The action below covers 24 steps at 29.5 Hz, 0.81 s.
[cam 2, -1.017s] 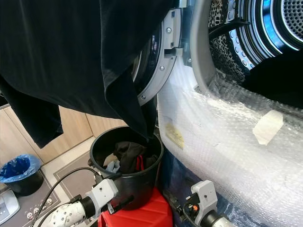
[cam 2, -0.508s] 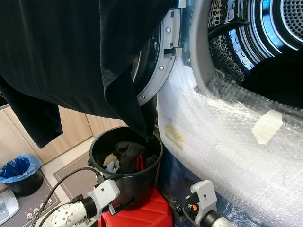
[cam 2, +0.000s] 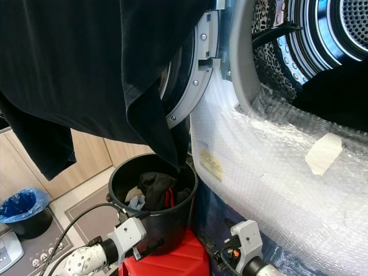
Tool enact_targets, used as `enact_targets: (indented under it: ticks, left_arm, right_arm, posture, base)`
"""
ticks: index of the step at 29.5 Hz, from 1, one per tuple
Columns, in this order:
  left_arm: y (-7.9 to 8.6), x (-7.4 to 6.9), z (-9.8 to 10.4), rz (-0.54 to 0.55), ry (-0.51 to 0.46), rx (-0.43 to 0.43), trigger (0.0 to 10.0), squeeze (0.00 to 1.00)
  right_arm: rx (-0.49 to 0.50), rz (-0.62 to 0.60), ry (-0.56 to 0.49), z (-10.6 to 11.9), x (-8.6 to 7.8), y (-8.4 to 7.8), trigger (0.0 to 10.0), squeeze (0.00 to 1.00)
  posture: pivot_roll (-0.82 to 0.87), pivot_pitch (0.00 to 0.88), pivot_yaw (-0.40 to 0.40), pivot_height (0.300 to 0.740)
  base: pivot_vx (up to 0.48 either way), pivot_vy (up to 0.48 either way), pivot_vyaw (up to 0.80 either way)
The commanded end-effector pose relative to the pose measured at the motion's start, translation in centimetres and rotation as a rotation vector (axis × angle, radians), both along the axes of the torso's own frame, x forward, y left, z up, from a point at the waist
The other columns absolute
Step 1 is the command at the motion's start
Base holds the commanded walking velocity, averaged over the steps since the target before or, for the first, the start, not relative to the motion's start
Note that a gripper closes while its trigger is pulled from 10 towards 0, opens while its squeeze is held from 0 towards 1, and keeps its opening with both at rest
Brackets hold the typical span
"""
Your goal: Clothes washing
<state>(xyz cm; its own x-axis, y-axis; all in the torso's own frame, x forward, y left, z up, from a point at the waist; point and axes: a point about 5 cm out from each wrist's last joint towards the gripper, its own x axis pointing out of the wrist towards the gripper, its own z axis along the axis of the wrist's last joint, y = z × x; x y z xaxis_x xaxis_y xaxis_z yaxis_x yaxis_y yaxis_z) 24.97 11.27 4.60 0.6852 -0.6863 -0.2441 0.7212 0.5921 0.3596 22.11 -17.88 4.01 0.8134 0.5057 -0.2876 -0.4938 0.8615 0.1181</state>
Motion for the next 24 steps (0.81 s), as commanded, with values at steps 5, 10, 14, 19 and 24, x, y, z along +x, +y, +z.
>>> enact_targets:
  ticks: [5,10,14,19,24]
  left_arm:
    - [0.2,0.6,0.3,0.042,-0.015,-0.039,10.0,0.0]
    - [0.2,0.6,0.3,0.036,-0.021,-0.04,10.0,0.0]
    - [0.2,0.4,0.5,0.019,-0.026,-0.045,10.0,0.0]
    - [0.9,0.4,0.4,0.019,-0.018,-0.038,10.0,1.0]
    - [1.9,0.7,0.5,0.057,-0.036,-0.021,10.0,1.0]
  right_arm:
    - [0.018,-0.018,-0.014,-0.1,0.3,0.6,10.0,0.0]
    - [0.023,-0.026,-0.012,-0.1,0.3,0.7,10.0,0.0]
    - [0.022,-0.027,-0.014,-0.1,0.4,0.7,10.0,0.0]
    - [0.003,-0.022,-0.019,-0.1,0.2,0.5,10.0,0.0]
    - [-0.001,-0.024,-0.018,-0.2,0.1,0.4,10.0,0.0]
  posture:
    - [-0.13,0.0,0.039,0.74]
    - [-0.12,0.0,0.04,0.74]
    - [-0.12,0.0,0.039,0.74]
    - [-0.12,0.0,0.039,0.74]
    - [-0.13,0.0,0.043,0.74]
  base:
    - [0.0,0.0,0.0]
    - [0.0,0.0,0.0]
    - [0.0,0.0,0.0]
    - [0.0,0.0,0.0]
    - [0.0,0.0,0.0]
